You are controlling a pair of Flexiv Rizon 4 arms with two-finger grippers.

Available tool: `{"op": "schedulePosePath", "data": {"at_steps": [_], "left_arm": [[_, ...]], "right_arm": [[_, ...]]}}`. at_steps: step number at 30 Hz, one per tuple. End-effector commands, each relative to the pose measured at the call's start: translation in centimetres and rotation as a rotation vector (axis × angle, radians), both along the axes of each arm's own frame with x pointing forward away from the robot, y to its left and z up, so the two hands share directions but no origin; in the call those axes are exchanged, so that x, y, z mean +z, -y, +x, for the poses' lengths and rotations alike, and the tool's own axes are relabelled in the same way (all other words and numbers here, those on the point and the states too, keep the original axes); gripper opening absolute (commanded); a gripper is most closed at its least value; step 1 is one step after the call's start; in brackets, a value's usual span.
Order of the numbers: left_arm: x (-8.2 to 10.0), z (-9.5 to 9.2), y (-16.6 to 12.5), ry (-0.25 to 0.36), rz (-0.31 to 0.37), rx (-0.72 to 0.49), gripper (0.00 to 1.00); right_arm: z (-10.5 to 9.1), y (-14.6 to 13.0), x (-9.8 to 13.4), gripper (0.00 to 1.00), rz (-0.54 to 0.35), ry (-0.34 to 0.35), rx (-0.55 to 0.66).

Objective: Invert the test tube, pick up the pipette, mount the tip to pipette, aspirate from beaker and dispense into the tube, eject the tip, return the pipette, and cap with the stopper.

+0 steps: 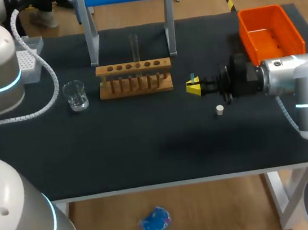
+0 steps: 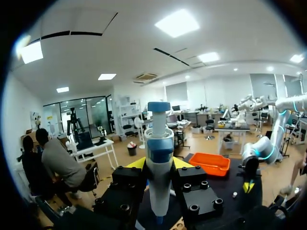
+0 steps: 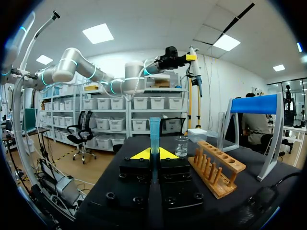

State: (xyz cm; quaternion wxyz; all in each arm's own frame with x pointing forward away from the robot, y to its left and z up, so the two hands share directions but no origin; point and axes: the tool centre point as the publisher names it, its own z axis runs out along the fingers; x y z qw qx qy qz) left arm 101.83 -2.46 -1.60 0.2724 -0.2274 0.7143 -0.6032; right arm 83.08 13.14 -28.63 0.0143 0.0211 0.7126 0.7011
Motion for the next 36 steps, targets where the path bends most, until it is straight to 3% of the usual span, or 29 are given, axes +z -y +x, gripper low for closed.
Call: {"op": "schedulePosePath", "data": {"at_steps": [1, 9, 14, 17, 34, 36], "left_arm": [[-0.2, -0.4, 0.2, -0.003, -0.004, -0.124, 0.0], [-0.5, -4.6, 2.1, -0.033, 0.003, -0.241, 0.0], [0.3, -7.6, 4.9, -0.043, 0.003, -0.342, 0.0], [0.3, -9.3, 7.0, -0.086, 0.014, -0.434, 0.0], [0.3, -9.3, 7.0, -0.086, 0.014, -0.434, 0.0], [-0.3, -9.5, 7.3, -0.104, 0.011, -0.44, 0.0]], "right_arm": [[0.0, 0.0, 0.0, 0.0, -0.002, 0.0, -0.001], [0.0, 0.0, 0.0, 0.0, -0.002, 0.0, -0.001], [0.0, 0.0, 0.0, 0.0, -0.002, 0.0, -0.001], [0.0, 0.0, 0.0, 0.0, -0.002, 0.0, -0.001], [0.0, 0.0, 0.0, 0.0, -0.002, 0.0, -0.001], [0.0, 0.0, 0.0, 0.0, -0.002, 0.0, -0.001]]}}
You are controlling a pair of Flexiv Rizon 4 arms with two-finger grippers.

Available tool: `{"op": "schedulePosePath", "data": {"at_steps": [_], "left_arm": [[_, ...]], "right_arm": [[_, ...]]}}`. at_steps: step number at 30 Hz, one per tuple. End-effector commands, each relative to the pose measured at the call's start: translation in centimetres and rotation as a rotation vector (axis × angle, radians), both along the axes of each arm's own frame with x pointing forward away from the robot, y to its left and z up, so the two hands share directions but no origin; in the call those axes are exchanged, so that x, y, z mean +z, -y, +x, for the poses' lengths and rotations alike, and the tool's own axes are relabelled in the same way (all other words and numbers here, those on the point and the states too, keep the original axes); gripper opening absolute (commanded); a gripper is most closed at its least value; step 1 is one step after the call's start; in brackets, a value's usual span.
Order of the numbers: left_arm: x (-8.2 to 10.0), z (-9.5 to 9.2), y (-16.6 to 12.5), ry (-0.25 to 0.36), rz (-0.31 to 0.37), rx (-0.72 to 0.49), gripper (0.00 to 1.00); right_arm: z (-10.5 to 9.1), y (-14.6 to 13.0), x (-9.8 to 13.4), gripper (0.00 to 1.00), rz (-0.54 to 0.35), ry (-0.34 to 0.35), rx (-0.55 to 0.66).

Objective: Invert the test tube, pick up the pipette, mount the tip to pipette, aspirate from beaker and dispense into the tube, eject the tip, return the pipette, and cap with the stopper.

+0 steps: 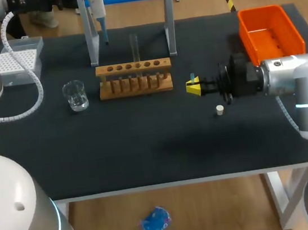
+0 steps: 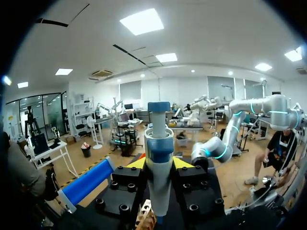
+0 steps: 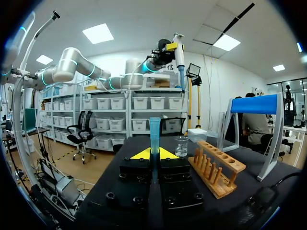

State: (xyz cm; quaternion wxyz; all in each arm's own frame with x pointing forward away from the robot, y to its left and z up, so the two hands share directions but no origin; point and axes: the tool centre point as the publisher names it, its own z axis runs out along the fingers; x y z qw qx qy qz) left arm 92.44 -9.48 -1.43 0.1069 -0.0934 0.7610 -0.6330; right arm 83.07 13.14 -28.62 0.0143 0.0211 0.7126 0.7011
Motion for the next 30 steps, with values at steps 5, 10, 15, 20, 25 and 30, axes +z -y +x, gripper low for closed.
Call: {"op": "schedulePosePath", "data": {"at_steps": [5, 10, 15, 20, 25, 30], "left_arm": [[-0.8, -2.7, 2.9, -0.031, 0.011, -0.063, 0.0], [-0.3, -5.6, 5.8, -0.027, 0.0, -0.069, 0.0], [0.2, -7.8, 8.7, -0.011, -0.04, -0.08, 0.0], [0.2, -9.5, 11.3, -0.017, -0.087, -0.095, 0.0], [-0.7, -10.6, 13.5, -0.049, -0.074, -0.158, 0.0], [-1.1, -10.7, 13.9, -0.058, -0.036, -0.186, 0.0]], "right_arm": [[0.0, 0.0, 0.0, 0.0, -0.002, 0.0, -0.001], [0.0, 0.0, 0.0, 0.0, -0.002, 0.0, -0.001], [0.0, 0.0, 0.0, 0.0, -0.002, 0.0, -0.001], [0.0, 0.0, 0.0, 0.0, -0.002, 0.0, -0.001], [0.0, 0.0, 0.0, 0.0, -0.002, 0.0, -0.001], [0.0, 0.0, 0.0, 0.0, -0.002, 0.0, -0.001]]}}
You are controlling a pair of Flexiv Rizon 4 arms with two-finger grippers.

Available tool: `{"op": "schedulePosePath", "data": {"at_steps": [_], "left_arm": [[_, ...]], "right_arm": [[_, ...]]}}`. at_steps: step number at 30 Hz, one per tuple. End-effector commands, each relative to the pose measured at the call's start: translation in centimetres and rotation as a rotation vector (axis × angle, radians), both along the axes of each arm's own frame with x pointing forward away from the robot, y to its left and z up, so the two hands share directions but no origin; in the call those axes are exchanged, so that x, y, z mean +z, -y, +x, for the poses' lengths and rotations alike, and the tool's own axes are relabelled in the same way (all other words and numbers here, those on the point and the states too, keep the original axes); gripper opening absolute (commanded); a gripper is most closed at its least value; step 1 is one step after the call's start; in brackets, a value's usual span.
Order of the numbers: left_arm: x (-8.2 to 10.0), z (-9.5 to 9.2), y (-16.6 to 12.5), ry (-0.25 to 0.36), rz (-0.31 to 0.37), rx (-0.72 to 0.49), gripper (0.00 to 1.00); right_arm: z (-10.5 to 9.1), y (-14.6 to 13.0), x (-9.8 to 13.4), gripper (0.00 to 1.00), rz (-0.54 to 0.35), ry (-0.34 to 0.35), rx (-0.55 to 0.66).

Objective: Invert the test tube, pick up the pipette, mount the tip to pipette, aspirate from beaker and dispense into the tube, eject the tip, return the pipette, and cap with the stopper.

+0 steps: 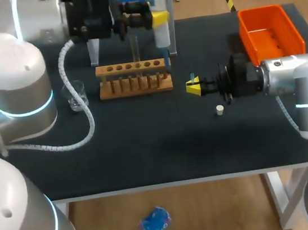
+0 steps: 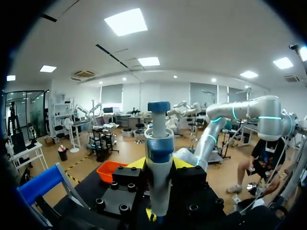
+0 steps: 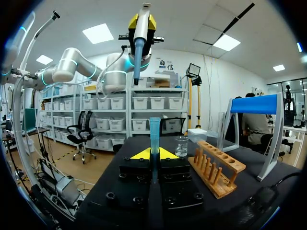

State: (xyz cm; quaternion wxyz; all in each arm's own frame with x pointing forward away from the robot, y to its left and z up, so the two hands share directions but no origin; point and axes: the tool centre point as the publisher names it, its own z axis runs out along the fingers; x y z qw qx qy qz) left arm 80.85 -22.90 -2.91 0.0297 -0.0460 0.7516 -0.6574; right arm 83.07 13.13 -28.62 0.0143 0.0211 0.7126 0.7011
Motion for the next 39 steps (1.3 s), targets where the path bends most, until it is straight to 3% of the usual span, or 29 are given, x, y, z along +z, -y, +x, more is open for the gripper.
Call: {"op": "schedulePosePath", "data": {"at_steps": [1, 13, 23, 28, 33, 39], "left_arm": [[0.4, 0.9, 0.4, -0.005, 0.017, -0.013, 0.0], [0.4, 0.9, 0.4, -0.005, 0.017, -0.013, 0.0], [-2.7, -0.6, 2.0, -0.032, -0.02, -0.081, 0.0], [-2.9, -1.2, 2.7, -0.002, -0.044, -0.103, 0.0], [-2.6, -1.4, 2.9, 0.079, -0.03, -0.121, 0.0], [-2.6, -1.4, 2.9, 0.079, -0.03, -0.121, 0.0]], "right_arm": [[0.0, 0.0, 0.0, 0.0, -0.001, 0.0, -0.001], [0.0, 0.0, 0.0, 0.0, -0.001, 0.0, -0.001], [0.0, 0.0, 0.0, 0.0, -0.001, 0.0, -0.001], [0.0, 0.0, 0.0, 0.0, -0.001, 0.0, -0.001], [0.0, 0.0, 0.0, 0.0, -0.001, 0.0, -0.001], [0.0, 0.0, 0.0, 0.0, -0.001, 0.0, -0.001]]}}
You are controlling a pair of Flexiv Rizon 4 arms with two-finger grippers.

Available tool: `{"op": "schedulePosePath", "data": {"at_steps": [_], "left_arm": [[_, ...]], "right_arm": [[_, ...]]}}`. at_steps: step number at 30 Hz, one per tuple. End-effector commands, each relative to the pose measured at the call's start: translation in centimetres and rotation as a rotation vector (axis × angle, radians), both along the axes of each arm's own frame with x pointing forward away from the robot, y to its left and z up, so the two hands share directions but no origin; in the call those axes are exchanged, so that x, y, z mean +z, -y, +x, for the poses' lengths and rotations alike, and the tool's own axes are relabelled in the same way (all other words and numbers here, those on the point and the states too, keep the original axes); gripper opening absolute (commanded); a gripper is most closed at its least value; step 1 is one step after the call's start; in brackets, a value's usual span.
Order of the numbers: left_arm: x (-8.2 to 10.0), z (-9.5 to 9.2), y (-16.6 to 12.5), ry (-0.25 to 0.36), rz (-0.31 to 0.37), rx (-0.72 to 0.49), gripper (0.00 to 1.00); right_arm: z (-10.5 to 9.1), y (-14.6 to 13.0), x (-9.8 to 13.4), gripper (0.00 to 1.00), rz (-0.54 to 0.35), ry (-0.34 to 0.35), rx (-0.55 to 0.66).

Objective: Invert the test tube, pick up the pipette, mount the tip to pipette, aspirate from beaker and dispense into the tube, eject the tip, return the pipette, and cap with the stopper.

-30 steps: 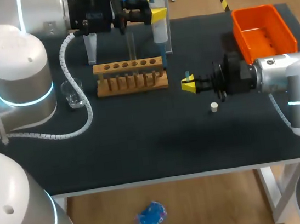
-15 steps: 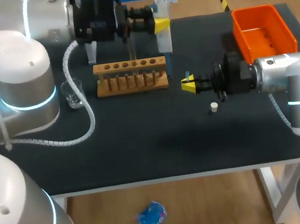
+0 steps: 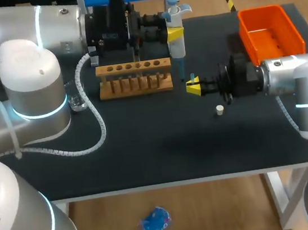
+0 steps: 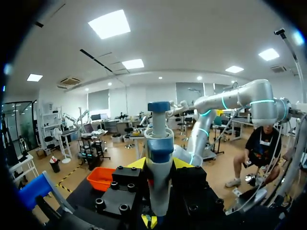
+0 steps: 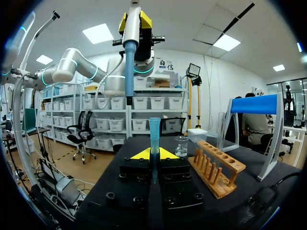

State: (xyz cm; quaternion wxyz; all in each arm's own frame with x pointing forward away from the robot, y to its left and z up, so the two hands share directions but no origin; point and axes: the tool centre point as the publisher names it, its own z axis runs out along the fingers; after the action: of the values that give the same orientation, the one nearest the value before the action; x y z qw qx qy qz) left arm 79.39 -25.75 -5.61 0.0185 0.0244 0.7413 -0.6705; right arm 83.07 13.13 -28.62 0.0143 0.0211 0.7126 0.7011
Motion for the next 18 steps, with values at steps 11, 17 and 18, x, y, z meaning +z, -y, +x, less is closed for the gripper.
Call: {"op": "schedulePosePath", "data": {"at_steps": [11, 17, 18], "left_arm": [[0.02, 0.39, -0.51, 0.018, 0.102, 0.003, 0.0], [-0.04, 0.71, -0.71, 0.028, 0.151, 0.007, 0.0], [-0.01, 0.76, -0.76, 0.028, 0.15, 0.008, 0.0]], "right_arm": [[-0.04, 0.01, 0.04, 0.0, -0.002, 0.0, -0.001], [-0.04, 0.01, 0.04, 0.0, -0.002, 0.0, -0.001], [-0.04, 0.01, 0.04, 0.0, -0.002, 0.0, -0.001]]}}
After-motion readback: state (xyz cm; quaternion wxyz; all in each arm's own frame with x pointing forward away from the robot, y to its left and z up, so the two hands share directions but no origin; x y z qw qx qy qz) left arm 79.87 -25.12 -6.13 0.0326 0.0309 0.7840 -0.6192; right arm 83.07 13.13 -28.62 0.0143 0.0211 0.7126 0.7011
